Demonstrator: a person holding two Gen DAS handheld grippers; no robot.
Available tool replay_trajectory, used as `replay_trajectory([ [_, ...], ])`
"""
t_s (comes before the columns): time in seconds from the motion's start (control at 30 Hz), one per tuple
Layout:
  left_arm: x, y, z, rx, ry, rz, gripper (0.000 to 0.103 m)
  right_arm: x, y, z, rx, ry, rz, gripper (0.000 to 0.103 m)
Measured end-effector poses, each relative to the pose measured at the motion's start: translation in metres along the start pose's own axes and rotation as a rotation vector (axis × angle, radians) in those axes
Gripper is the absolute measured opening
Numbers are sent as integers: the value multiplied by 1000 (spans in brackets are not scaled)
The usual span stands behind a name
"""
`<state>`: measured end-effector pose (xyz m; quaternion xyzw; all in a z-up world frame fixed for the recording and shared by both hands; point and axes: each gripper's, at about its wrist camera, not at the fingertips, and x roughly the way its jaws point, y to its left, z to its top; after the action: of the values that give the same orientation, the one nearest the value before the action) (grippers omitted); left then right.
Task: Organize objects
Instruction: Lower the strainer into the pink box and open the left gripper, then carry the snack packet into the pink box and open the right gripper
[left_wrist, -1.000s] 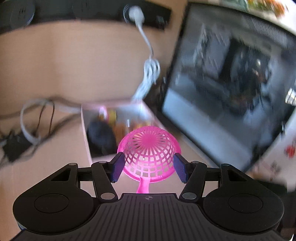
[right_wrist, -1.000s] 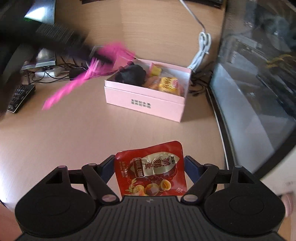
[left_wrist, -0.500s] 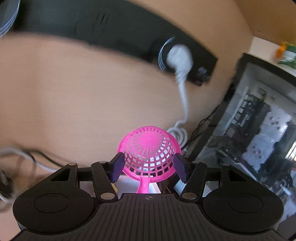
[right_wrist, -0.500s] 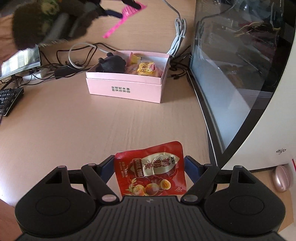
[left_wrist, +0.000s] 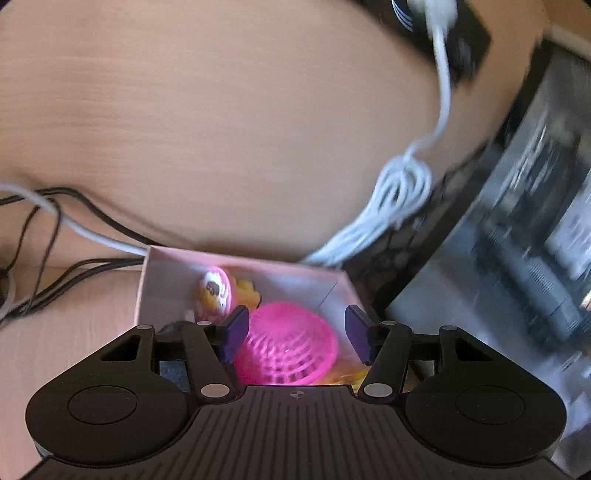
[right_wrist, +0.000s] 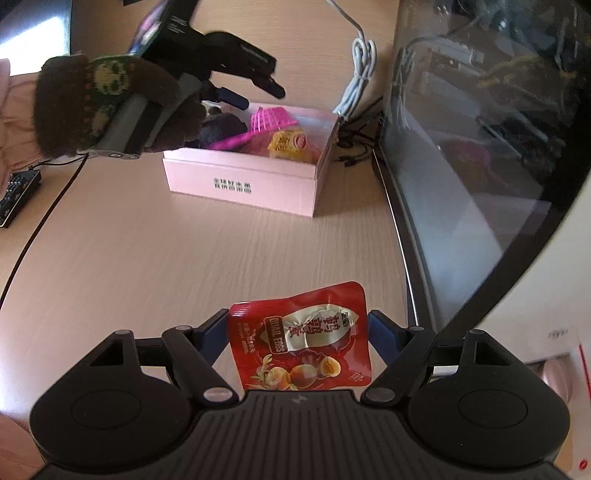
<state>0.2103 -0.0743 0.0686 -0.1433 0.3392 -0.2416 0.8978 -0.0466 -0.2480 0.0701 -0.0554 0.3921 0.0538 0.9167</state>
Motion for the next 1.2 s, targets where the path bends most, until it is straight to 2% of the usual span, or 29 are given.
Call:
replay_trajectory([
  [0.1,-39,7,-3,-35,-49,-33,62,-4,-1,17,7,-32,13,79],
  [0.2,-87,17,-25,-14,-57,-11,62,-8,-5,46,22,-84,35,79],
  [0.3,-123,29,-59,28,3,27,62,-11,-5,86,18,-158,25,79],
  [0.4,-154,44,-98,40,79,68,62,-7,-13,136,92,-209,57,79],
  [0.5,-175,60,-130,-22,134,79,62,6,-21,181,209,-253,120,79],
  [0.57,-186,68,-144,-55,145,86,62,22,-21,208,259,-280,91,79],
  [0.7,-203,79,-163,-112,150,88,62,55,-20,252,275,-299,50,93],
  [0.83,-210,85,-169,-121,160,126,62,62,-18,254,286,-323,23,95],
  [0.97,-207,87,-167,-130,165,127,62,60,-16,222,239,-302,-8,99],
  [1.07,-201,80,-149,-112,139,88,62,65,-16,186,161,-244,-52,99],
  [1.2,-181,66,-105,-68,83,56,62,83,-13,140,66,-112,-46,98],
])
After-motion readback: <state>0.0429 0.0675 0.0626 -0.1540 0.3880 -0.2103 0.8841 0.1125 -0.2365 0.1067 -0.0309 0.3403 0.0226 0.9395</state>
